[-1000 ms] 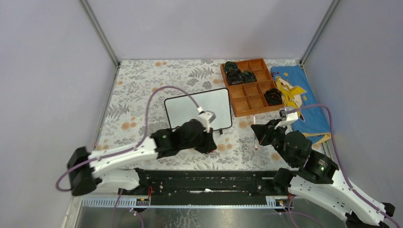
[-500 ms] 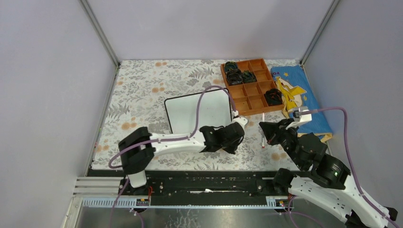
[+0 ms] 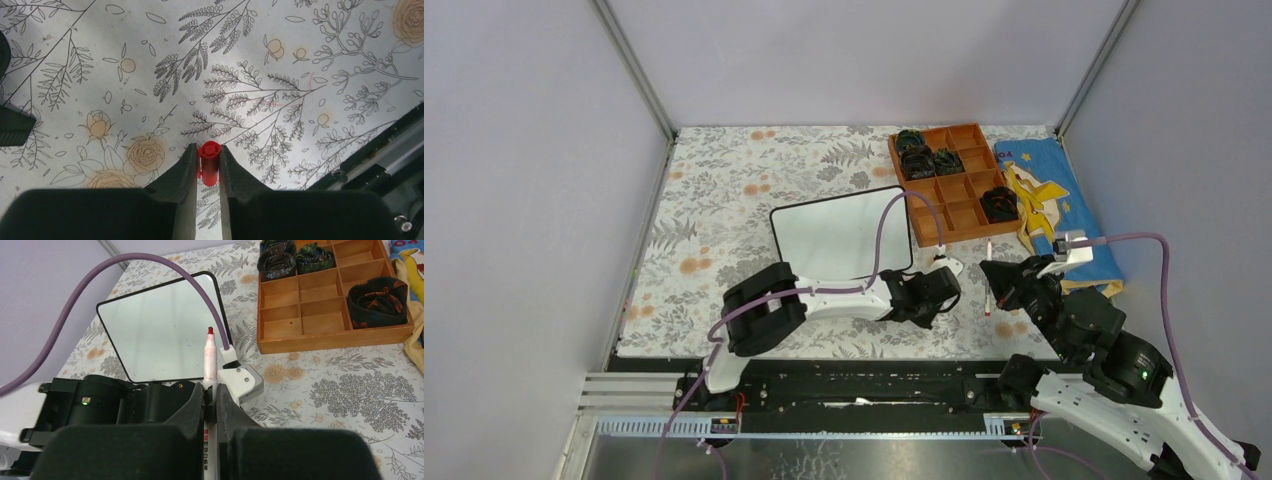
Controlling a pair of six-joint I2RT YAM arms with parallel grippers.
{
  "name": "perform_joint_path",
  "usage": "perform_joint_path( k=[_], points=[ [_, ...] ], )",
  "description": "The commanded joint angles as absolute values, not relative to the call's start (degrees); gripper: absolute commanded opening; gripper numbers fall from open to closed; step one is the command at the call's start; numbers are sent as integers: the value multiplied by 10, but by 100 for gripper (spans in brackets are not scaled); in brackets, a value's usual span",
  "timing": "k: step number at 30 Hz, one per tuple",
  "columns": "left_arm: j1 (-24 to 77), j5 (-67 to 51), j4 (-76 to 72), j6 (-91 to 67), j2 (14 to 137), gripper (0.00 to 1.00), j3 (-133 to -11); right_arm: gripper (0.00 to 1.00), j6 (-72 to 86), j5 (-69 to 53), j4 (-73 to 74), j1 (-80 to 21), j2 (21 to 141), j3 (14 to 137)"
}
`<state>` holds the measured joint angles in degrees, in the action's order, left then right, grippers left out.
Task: Write a sentence on the whiteboard
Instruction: Place the pen cap at the center of the board.
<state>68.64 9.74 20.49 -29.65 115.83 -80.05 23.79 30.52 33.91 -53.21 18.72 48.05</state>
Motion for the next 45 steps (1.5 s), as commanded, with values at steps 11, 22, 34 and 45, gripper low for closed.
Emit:
perform_joint_path(
  k=[11,22,34,45],
  points=[
    [689,133,229,-287,1215,14,-849,0,226,331,326,-533,170,487],
    [690,146,229,-291,1206,35,-845,0,221,336,324,-533,166,486],
    [690,180,228,-303,1151,53,-840,0,224,331,326,-533,165,491],
    [690,295,228,-320,948,65,-818,0,210,300,302,-534,188,515]
  ],
)
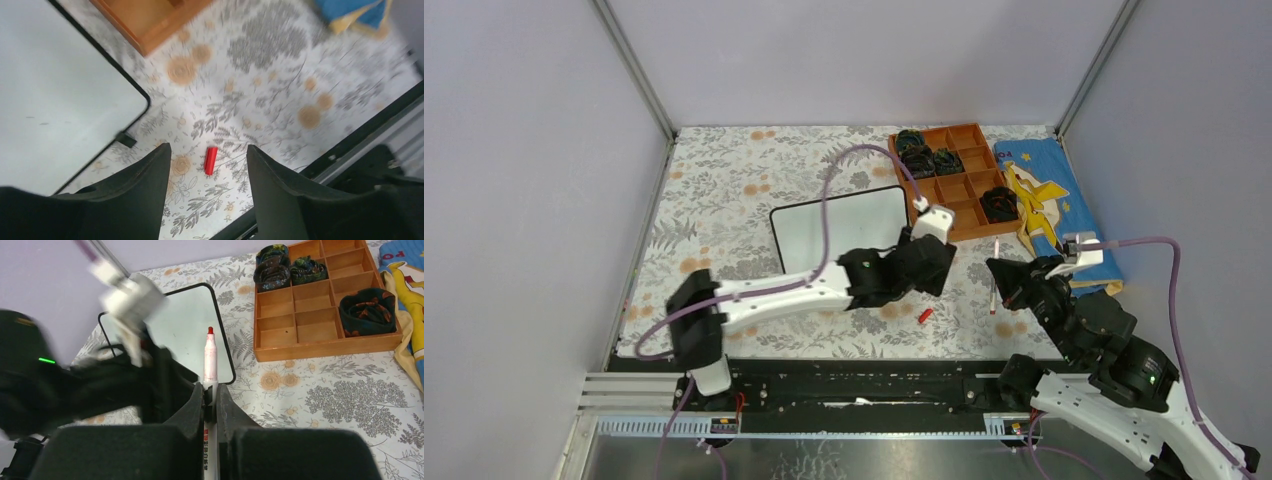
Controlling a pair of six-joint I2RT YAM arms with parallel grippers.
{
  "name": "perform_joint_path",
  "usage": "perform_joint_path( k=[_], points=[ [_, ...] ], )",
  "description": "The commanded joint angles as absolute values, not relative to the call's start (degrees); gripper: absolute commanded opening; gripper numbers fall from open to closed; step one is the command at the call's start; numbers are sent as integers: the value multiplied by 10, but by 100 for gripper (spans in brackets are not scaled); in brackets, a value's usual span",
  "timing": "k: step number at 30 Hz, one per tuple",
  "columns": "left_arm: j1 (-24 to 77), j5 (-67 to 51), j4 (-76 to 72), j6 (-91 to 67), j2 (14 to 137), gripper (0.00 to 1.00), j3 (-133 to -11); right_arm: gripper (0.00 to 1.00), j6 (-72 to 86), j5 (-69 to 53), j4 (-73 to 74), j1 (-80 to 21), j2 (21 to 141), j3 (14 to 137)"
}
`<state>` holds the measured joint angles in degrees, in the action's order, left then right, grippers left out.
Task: Write a sentence on the whiteboard
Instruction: Place the pen cap at the center of the board, then write a sentence on the whiteboard.
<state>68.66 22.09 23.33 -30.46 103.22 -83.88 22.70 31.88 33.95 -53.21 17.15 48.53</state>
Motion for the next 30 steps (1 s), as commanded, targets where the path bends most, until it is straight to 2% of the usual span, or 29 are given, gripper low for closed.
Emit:
perform_joint_path(
  k=[1,9,13,18,23,30],
  points=[
    [690,308,228,-325,921,65,-805,0,206,290,297,-533,193,517],
    [689,390,175,-338,635,73,-617,0,189,134,219,-533,279,522],
    [689,335,82,-311,445,77,-489,0,198,9,152,-533,341,514],
    [689,246,-38,-314,272,92,-344,0,215,-160,65,-533,430,517],
    [689,156,-51,-331,220,97,-314,0,249,-264,-37,-534,491,512],
    [689,57,-75,-348,263,97,-335,0,278,-338,-96,-534,534,519]
  ],
)
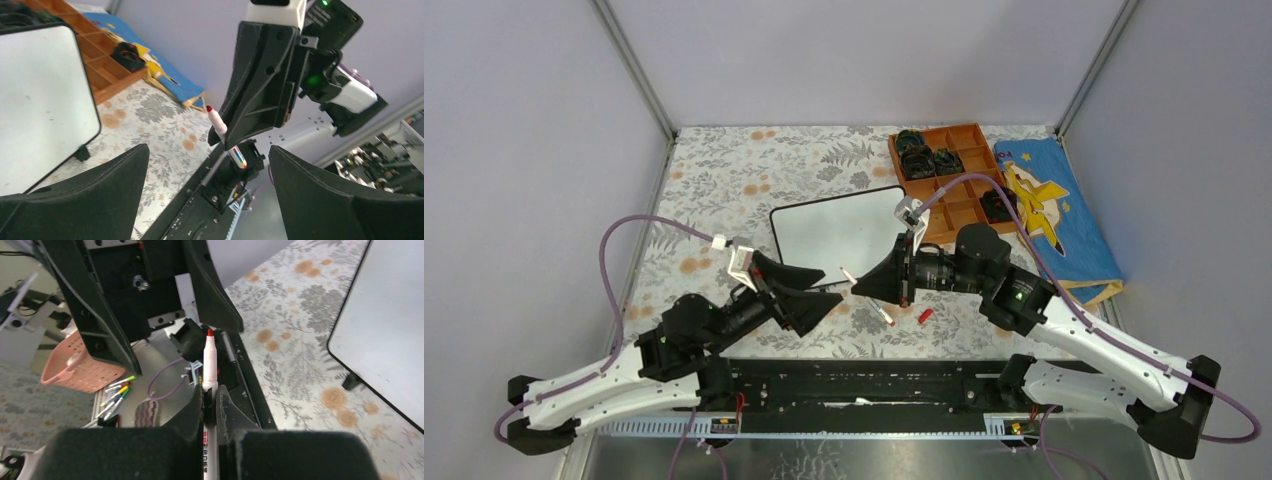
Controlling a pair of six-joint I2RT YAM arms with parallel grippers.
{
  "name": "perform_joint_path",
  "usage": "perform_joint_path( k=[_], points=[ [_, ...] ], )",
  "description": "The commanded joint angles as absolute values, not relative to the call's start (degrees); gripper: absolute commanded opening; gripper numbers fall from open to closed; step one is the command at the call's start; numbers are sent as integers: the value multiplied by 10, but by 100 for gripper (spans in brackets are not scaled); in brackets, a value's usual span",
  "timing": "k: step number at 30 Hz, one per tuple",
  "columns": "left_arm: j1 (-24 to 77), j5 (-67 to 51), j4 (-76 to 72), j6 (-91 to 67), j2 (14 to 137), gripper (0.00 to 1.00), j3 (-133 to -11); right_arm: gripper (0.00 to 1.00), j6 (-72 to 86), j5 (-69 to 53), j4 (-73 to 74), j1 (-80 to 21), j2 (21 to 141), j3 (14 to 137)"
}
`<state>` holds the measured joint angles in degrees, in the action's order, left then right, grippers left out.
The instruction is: Write a sentence on the whiteboard
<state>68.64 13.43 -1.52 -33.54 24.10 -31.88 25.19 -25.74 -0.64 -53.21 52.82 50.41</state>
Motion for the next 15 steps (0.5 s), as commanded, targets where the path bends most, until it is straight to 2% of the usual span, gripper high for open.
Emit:
perform_joint_path(
  k=[1,7,15],
  points=[
    [689,51,-79,-351,270,97,-337,0,282,-345,-101,-534,536,519],
    [689,35,-124,-369,289,95,-333,0,293,-390,-116,-536,547,522],
    [689,21,-166,-388,299,81,-337,0,277,-418,-91,-539,539,524]
  ],
)
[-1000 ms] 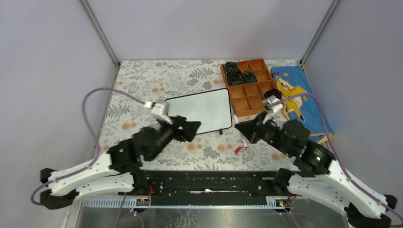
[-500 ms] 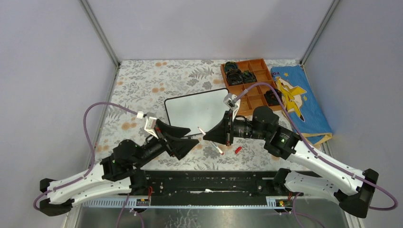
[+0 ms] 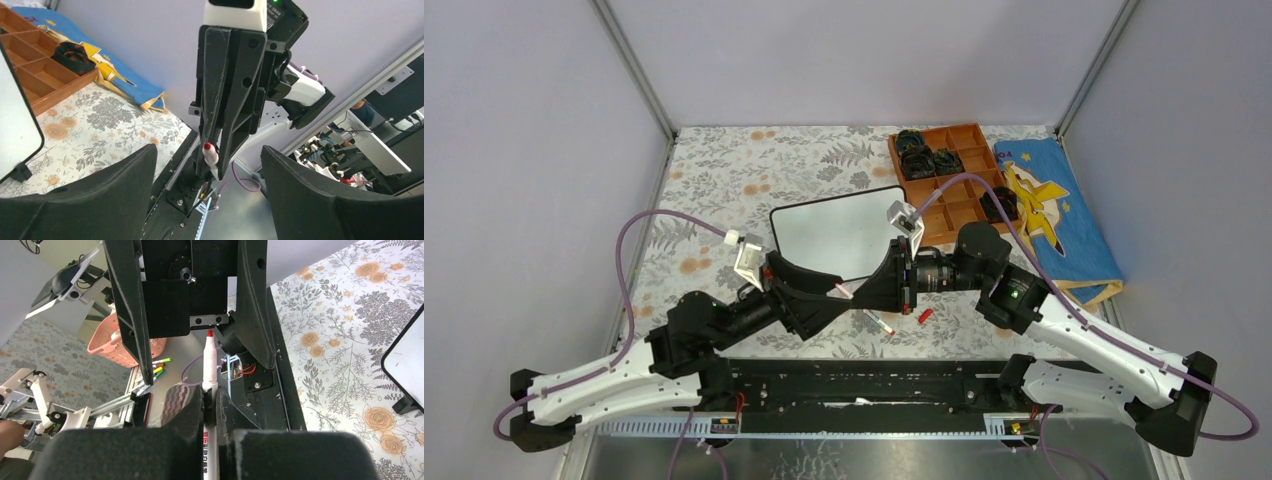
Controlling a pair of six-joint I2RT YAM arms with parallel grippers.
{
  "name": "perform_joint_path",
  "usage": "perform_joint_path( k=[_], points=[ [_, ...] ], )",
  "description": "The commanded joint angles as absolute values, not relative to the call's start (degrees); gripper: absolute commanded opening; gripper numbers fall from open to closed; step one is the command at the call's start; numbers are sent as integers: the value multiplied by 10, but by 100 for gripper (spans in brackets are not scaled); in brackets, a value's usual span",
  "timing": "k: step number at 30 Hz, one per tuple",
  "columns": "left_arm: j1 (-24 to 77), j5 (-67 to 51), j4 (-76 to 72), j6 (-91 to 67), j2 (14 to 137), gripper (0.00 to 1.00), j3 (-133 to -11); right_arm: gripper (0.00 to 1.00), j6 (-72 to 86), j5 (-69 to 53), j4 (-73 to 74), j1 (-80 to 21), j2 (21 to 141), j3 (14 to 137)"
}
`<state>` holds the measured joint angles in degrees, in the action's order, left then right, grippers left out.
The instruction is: Write a sentence on the whiteboard
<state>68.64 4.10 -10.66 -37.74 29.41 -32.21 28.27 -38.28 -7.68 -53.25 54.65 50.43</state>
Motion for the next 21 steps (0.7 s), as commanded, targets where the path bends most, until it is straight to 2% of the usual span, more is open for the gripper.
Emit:
perform_joint_path(
  k=[1,5,16,21],
  points=[
    [689,17,-169,-389,302,79,-339,0,275,-420,-87,-539,538,525],
    [689,3,-186,-398,315,63,-338,0,270,-423,-78,-539,530,523],
    [689,-23,-208,-415,325,30,-329,0,267,-421,-74,-539,518,518],
    [689,-26,-212,-418,334,11,-331,0,272,-424,-78,-538,519,516]
  ],
)
